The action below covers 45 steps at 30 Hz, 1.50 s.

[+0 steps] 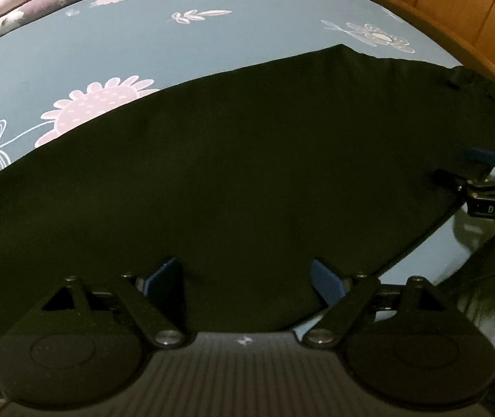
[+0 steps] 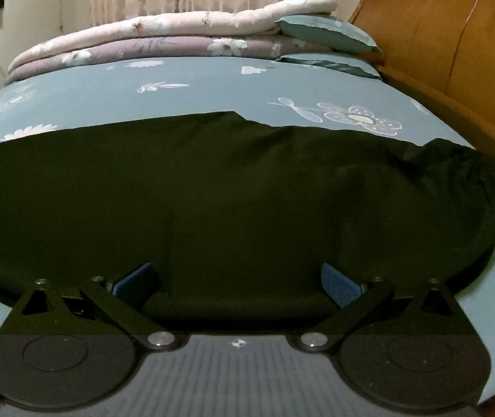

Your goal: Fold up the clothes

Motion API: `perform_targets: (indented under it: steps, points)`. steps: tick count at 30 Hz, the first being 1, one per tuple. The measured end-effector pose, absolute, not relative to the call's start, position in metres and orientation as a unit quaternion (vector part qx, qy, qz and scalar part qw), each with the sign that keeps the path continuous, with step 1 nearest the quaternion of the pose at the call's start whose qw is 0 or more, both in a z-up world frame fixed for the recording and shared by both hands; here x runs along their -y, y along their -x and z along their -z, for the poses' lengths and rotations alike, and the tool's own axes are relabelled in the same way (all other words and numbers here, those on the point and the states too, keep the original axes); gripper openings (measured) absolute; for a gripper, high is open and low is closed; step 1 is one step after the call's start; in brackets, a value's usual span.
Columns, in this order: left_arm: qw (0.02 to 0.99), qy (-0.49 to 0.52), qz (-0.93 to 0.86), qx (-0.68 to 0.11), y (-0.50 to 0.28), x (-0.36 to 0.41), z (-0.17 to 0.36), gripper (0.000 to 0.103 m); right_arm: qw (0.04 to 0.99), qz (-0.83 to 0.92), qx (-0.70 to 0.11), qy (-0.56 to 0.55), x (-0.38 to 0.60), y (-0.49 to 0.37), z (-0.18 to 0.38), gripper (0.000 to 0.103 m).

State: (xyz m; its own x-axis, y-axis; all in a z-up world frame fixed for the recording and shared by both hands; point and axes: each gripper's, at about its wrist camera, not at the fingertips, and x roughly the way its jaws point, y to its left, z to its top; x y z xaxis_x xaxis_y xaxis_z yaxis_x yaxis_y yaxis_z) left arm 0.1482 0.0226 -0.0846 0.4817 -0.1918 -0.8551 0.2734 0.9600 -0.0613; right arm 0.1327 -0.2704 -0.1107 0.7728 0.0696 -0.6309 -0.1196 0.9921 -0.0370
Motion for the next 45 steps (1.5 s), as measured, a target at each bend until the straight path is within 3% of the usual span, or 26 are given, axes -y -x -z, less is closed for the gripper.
perform_targets:
  steps: [18, 27, 33, 45]
  points:
    - [0.869, -0.047, 0.118, -0.478, -0.143, -0.027, 0.07, 0.085, 0.93, -0.05, -0.363, 0.033, 0.272, -0.136, 0.099, 0.103]
    - [0.886, -0.06, 0.106, -0.448, -0.137, -0.026, 0.05, 0.085, 0.968, 0.032, -0.248, -0.01, 0.326, -0.174, 0.063, 0.103]
    - [0.885, -0.066, 0.096, -0.451, -0.136, -0.025, 0.051, 0.085, 0.951, 0.075, -0.297, -0.031, 0.359, -0.202, 0.092, 0.103]
    - [0.879, -0.061, 0.108, -0.461, -0.145, -0.019, 0.063, 0.085, 0.953, 0.058, -0.292, -0.047, 0.355, -0.183, 0.096, 0.103]
